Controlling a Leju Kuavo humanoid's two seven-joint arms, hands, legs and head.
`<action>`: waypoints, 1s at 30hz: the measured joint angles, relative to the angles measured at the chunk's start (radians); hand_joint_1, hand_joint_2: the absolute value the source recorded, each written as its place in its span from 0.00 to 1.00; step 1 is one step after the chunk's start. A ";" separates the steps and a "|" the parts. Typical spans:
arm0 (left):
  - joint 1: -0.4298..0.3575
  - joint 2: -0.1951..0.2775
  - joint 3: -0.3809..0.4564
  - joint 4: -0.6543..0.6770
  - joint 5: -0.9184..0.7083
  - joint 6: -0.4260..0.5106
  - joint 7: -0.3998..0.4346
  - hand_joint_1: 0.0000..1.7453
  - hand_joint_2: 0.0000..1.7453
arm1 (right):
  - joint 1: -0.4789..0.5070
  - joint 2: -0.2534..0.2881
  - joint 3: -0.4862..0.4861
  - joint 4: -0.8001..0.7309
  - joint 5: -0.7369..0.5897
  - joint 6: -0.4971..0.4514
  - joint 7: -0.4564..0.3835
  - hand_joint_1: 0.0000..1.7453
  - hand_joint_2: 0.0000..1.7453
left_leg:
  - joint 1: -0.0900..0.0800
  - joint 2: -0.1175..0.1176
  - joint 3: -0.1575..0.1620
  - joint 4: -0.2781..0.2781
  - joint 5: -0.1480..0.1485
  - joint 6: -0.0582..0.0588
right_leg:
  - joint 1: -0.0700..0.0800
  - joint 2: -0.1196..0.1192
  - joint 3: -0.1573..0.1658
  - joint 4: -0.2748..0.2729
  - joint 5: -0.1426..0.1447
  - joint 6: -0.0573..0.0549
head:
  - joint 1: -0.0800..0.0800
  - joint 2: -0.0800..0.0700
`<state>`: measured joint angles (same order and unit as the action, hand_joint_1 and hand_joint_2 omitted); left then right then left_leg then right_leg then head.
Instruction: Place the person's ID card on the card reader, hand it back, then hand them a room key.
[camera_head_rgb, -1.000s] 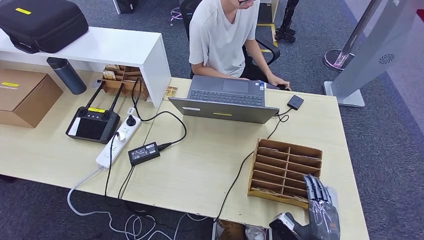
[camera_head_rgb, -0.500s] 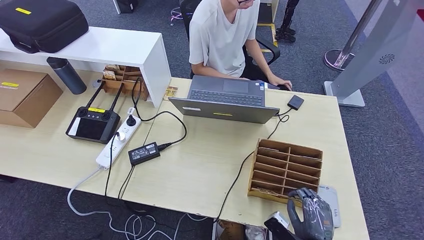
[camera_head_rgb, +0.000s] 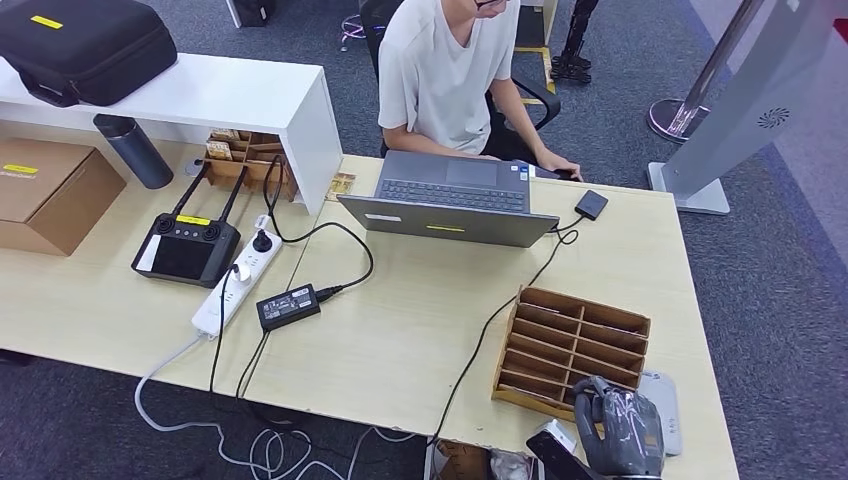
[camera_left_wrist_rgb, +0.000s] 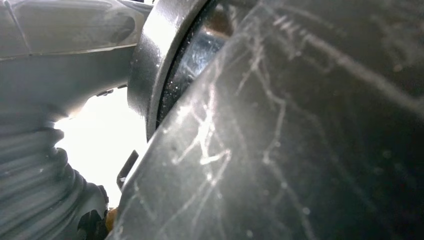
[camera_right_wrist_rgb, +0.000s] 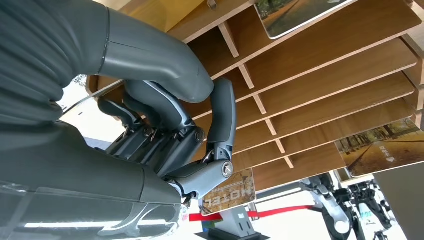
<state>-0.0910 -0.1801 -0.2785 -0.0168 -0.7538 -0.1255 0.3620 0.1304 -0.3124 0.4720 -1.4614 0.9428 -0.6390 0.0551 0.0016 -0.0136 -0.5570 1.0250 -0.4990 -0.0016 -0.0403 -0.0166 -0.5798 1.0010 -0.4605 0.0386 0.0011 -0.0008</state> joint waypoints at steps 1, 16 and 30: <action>0.000 0.000 0.000 0.000 0.000 0.000 0.000 0.00 1.00 | 0.000 0.000 0.000 0.001 0.000 0.000 -0.001 1.00 1.00 | 0.000 0.000 0.000 0.000 0.000 0.000 | 0.000 0.000 0.000 0.000 0.000 0.000 | 0.000 0.000; 0.000 0.000 -0.003 0.000 0.003 0.000 0.000 0.00 1.00 | -0.004 0.005 0.003 -0.005 0.018 -0.010 -0.007 0.00 1.00 | 0.000 0.000 0.000 0.000 0.000 0.000 | 0.000 0.000 0.000 0.000 0.000 0.000 | 0.000 0.000; 0.000 0.000 -0.006 0.000 0.007 -0.003 0.000 0.00 1.00 | -0.005 0.007 -0.011 -0.074 0.046 -0.013 -0.021 0.00 1.00 | 0.000 0.000 0.000 0.000 0.000 0.000 | 0.000 0.000 0.000 0.000 0.000 0.000 | 0.000 0.000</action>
<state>-0.0909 -0.1801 -0.2846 -0.0168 -0.7468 -0.1287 0.3620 0.1258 -0.3056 0.4608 -1.5354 0.9885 -0.6517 0.0340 0.0016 -0.0136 -0.5569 1.0250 -0.4989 -0.0016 -0.0402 -0.0166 -0.5798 1.0010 -0.4605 0.0386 0.0011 -0.0008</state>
